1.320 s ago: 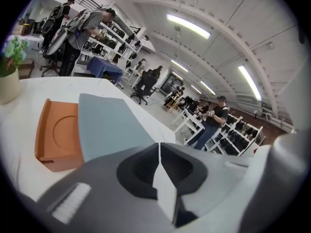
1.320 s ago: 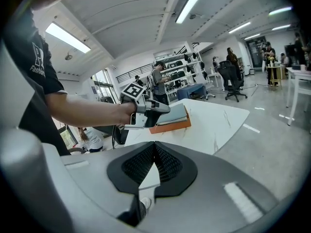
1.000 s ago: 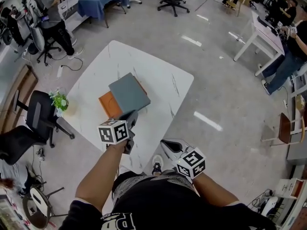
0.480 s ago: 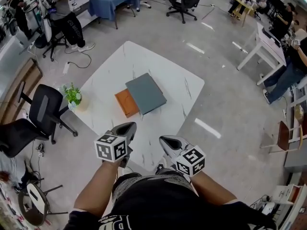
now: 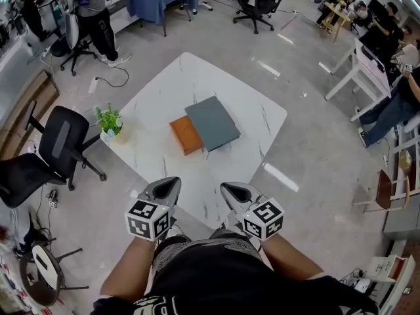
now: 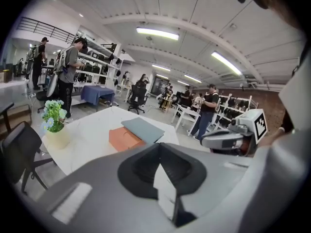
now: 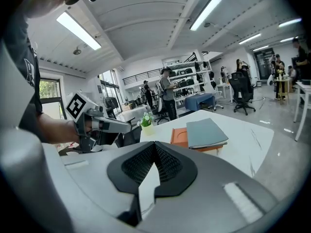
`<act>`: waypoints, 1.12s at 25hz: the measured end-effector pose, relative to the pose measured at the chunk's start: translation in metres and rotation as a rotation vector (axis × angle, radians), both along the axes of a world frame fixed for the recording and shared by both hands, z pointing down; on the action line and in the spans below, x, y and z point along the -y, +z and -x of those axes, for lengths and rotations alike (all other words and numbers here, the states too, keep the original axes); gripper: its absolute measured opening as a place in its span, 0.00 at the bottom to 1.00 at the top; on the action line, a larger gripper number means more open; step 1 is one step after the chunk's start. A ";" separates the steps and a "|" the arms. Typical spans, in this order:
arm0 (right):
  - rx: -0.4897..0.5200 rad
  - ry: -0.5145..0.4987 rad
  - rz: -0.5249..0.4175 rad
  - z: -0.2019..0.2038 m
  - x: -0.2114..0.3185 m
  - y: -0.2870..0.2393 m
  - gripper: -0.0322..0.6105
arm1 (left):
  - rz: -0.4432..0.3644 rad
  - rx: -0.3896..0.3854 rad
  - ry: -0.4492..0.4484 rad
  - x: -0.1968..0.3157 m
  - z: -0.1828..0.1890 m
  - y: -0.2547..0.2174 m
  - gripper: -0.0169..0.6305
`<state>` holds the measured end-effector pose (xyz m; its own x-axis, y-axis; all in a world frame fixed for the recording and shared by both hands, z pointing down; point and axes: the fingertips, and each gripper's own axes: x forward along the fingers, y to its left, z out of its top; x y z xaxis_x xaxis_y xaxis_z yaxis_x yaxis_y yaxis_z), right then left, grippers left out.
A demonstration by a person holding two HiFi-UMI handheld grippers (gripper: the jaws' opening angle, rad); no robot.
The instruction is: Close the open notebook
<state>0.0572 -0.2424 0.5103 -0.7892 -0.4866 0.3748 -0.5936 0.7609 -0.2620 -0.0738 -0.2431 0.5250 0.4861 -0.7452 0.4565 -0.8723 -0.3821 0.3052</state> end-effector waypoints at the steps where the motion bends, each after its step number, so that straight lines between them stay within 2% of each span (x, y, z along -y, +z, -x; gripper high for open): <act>1: -0.009 0.002 -0.002 0.002 -0.001 0.001 0.05 | 0.001 -0.001 -0.002 -0.003 0.004 0.001 0.12; 7: -0.045 0.018 -0.011 0.010 -0.007 0.005 0.05 | 0.008 -0.005 -0.004 -0.018 0.023 0.004 0.12; 12: -0.061 0.029 -0.007 0.012 -0.009 0.009 0.05 | 0.001 -0.012 0.024 -0.028 0.018 0.005 0.12; 17: -0.053 0.032 -0.010 0.017 -0.013 0.006 0.05 | -0.002 -0.031 0.042 -0.036 0.019 0.001 0.12; 28: -0.011 0.050 -0.007 0.025 -0.012 0.002 0.05 | -0.037 -0.010 0.060 -0.036 0.020 -0.012 0.12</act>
<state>0.0322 -0.2303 0.5125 -0.7598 -0.5276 0.3800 -0.6335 0.7324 -0.2497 -0.0939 -0.2076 0.5132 0.5353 -0.7308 0.4236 -0.8441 -0.4453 0.2986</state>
